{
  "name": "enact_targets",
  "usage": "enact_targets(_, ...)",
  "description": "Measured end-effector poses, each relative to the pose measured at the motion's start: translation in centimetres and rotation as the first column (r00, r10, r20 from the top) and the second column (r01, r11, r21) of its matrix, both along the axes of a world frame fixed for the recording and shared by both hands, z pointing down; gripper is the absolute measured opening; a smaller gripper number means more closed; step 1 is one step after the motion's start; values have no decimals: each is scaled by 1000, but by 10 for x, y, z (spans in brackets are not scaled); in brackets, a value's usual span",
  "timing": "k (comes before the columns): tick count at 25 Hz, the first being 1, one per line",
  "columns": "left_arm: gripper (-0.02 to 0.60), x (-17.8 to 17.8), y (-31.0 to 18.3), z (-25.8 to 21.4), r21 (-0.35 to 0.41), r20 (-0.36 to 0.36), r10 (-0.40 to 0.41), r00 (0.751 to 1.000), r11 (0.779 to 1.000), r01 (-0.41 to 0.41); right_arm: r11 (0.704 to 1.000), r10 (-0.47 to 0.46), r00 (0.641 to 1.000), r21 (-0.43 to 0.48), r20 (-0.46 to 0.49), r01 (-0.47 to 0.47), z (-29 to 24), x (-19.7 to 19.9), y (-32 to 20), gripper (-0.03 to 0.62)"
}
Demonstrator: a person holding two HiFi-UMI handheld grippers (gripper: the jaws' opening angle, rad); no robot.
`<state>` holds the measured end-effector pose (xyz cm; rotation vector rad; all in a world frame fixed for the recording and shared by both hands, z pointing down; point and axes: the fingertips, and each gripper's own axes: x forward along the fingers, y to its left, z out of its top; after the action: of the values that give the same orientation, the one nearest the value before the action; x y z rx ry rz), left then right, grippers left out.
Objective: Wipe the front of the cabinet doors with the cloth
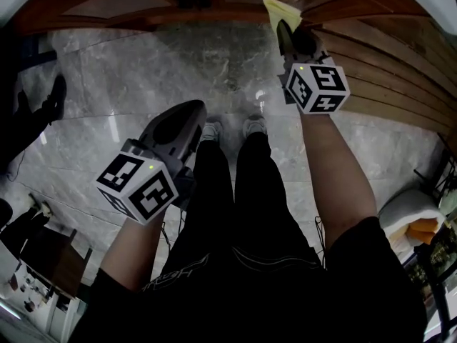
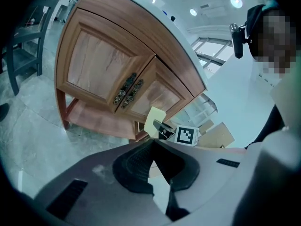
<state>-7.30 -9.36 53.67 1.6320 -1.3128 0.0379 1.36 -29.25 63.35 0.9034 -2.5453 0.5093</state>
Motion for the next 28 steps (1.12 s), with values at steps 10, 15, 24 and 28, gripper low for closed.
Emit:
enact_targets(10,6,54,-25,0,10,-16,41,999,999,-41,997,82,996,10,-36,-82,-3,80,-26,41)
enact_targets(15,6,75,-37,3,11,-16,56,998,998,-56,995,102,994,5,-40,-102,1,107,-34,41)
enact_targets(24,6,102,-44,2,17,-7,75,997,997,-75,999,52,998,-13,18,-52,-33,128,-19,41)
enact_targets(28,6,101,-45,-22,49,30,34,999,998,-35,996,-7,997,-86,80,14,-74,131,12,41)
